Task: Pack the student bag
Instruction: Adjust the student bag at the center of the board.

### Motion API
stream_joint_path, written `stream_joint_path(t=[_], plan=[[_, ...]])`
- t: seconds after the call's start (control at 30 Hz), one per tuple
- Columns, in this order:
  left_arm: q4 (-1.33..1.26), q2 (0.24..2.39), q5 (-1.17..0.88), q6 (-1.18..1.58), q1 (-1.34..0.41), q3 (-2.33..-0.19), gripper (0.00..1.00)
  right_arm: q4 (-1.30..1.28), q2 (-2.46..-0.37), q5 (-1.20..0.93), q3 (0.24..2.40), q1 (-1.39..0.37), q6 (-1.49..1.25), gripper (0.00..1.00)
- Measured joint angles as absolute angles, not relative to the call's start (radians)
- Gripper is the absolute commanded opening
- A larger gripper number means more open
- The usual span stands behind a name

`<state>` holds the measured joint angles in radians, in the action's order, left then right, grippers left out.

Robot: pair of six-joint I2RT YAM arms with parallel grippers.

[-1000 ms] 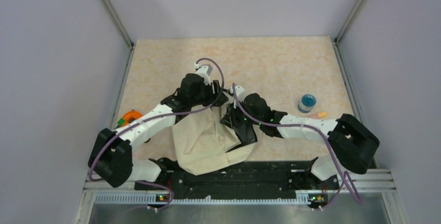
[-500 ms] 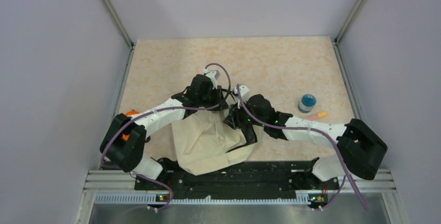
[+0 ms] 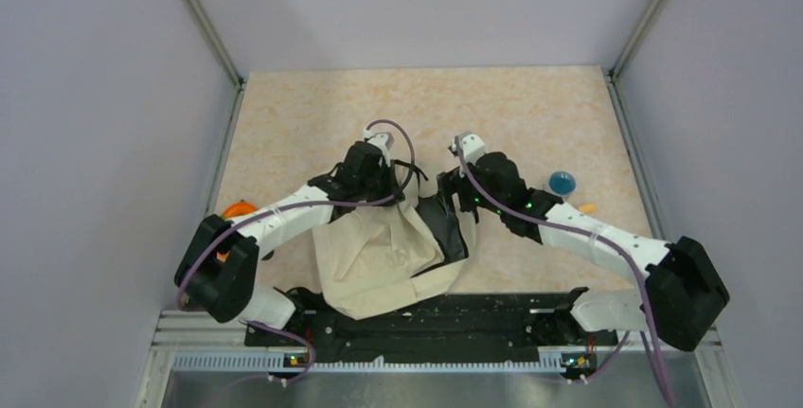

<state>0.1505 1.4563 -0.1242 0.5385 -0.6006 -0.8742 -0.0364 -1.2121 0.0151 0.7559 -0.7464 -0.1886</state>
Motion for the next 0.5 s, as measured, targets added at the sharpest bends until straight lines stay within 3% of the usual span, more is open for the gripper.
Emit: stream_joint_path(t=[0.33, 0.5], plan=[[0.15, 1.403, -0.099, 0.553, -0.601, -0.844, 0.0, -0.045, -1.431, 0.062, 0.776, -0.748, 0.033, 0.75], [0.148, 1.391, -0.096, 0.557, -0.601, -0.832, 0.0, 0.02, -1.576, 0.152, 0.843, -0.771, 0.113, 0.7]])
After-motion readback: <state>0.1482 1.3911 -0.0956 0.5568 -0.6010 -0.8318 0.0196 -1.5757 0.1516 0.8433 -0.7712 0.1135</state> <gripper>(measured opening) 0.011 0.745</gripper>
